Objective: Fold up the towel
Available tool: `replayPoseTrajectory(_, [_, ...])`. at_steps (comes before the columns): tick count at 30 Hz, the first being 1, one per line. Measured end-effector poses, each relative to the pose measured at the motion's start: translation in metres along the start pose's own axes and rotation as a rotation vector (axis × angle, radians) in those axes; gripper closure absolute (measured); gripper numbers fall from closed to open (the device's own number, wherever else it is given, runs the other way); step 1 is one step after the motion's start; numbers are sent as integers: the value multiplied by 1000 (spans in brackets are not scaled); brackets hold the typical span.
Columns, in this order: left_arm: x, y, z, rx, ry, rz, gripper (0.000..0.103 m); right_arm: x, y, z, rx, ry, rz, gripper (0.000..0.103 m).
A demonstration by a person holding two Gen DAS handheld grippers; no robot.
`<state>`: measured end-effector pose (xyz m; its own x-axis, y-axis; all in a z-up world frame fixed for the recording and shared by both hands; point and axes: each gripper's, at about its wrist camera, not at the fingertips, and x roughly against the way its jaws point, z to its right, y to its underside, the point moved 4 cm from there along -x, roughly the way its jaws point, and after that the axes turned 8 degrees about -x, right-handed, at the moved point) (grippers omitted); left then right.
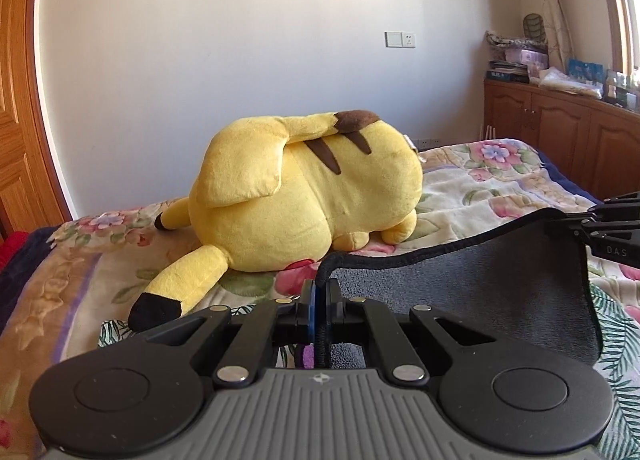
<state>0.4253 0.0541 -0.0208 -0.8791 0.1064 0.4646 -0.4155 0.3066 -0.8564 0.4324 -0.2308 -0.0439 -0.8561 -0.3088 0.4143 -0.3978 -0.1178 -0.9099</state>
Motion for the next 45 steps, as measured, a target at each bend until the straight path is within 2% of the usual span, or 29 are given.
replayPoseTrajectory(7, [-34,14,-5,8,-15,-32,103,-26,11,3,-1,21,-15,99])
replayPoseTrajectory(17, [-76,44,1,29,-22,-86,103,-62,40,3,14,41,-82,99])
replayPoseTrajectory(22, [-88,54,5,14,-38,-126,103,-73,49,5,-32,8,-140,98])
replayPoseTrajectory(24, [-87,55,5,17,-35,-124,103,-73,51,5,-33,10,-138,95])
replayPoseTrajectory(26, [-85,55,4,29,-35,-121,90,-72,52,5,-42,5,-137,91])
replayPoseTrajectory(28, [-82,53,4,35,-37,-117,81,-70,52,5,-43,4,-141,90])
replayPoseTrajectory(30, [-77,51,6,39,-31,-112,79,-67,51,4,-36,13,-142,85])
replayPoseTrajectory(31, [-75,50,7,43,-27,-109,79,-64,50,4,-36,12,-139,81])
replayPoseTrajectory(32, [-71,49,8,46,-22,-108,78,-59,48,4,-40,7,-133,67])
replayPoseTrajectory(33, [-68,48,10,49,-19,-107,78,-55,46,4,-45,4,-126,57])
replayPoseTrajectory(37, [-49,40,17,49,-3,-100,77,-36,35,4,-62,1,-112,57])
replayPoseTrajectory(41, [-24,29,24,47,9,-83,70,-12,22,3,-57,4,-98,54])
replayPoseTrajectory(45, [0,21,30,65,19,-77,70,13,10,4,-80,5,-89,52])
